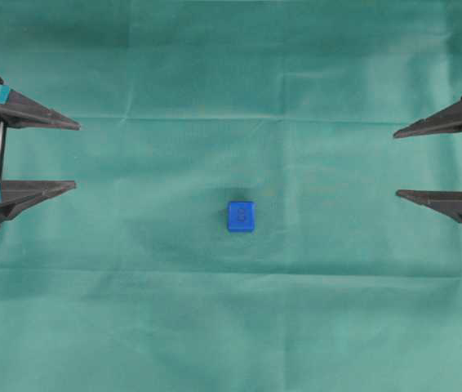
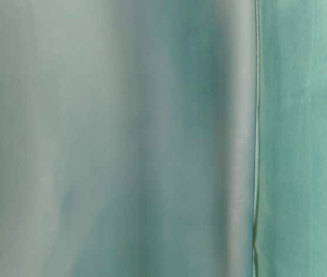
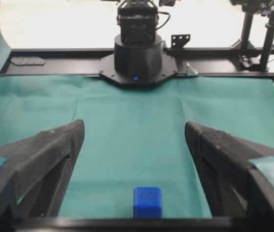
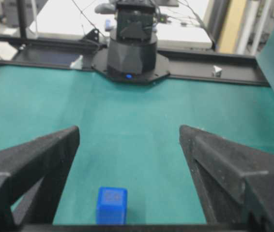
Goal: Handover the blue block to the right arm after grasping it with the left arm, then place it in the designated position.
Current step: 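Open the left gripper and move it toward the blue cube, then lower the open left gripper over the blue cube, then close the left gripper on the blue cube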
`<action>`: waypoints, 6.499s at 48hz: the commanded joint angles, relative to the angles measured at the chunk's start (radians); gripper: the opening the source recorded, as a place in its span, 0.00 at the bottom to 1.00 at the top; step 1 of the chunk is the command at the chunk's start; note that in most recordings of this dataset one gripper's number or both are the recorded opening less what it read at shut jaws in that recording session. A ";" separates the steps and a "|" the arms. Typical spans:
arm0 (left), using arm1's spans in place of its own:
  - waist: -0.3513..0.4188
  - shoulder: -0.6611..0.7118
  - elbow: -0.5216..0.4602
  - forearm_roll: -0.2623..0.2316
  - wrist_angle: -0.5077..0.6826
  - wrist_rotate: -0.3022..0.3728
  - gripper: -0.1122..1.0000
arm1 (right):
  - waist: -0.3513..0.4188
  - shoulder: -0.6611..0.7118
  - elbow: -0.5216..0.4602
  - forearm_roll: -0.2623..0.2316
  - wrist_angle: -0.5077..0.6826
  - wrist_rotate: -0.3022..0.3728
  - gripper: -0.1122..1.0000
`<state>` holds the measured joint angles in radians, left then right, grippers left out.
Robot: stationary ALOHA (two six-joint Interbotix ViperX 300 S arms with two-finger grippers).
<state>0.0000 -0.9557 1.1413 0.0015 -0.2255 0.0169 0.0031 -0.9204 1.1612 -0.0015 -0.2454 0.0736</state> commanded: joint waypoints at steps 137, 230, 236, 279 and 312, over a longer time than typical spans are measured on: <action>-0.021 0.963 -1.026 0.002 1.003 -0.061 1.00 | 0.003 0.032 -0.021 -0.015 0.014 -0.012 0.94; -0.035 1.124 -0.845 0.002 0.709 -0.075 1.00 | 0.003 0.046 -0.020 -0.015 0.017 -0.012 0.94; -0.031 1.143 -0.833 0.002 0.687 -0.081 1.00 | 0.003 0.046 -0.020 -0.015 0.017 -0.012 0.94; -0.021 1.233 -0.772 0.002 0.561 -0.097 0.99 | 0.003 0.049 -0.018 -0.015 0.018 -0.012 0.94; -0.028 1.230 -0.772 0.002 0.580 -0.094 0.52 | 0.003 0.052 -0.020 -0.015 0.018 -0.012 0.94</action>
<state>-0.0245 0.2961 0.3804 0.0015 0.3559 -0.0767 0.0046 -0.8759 1.1597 -0.0153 -0.2224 0.0614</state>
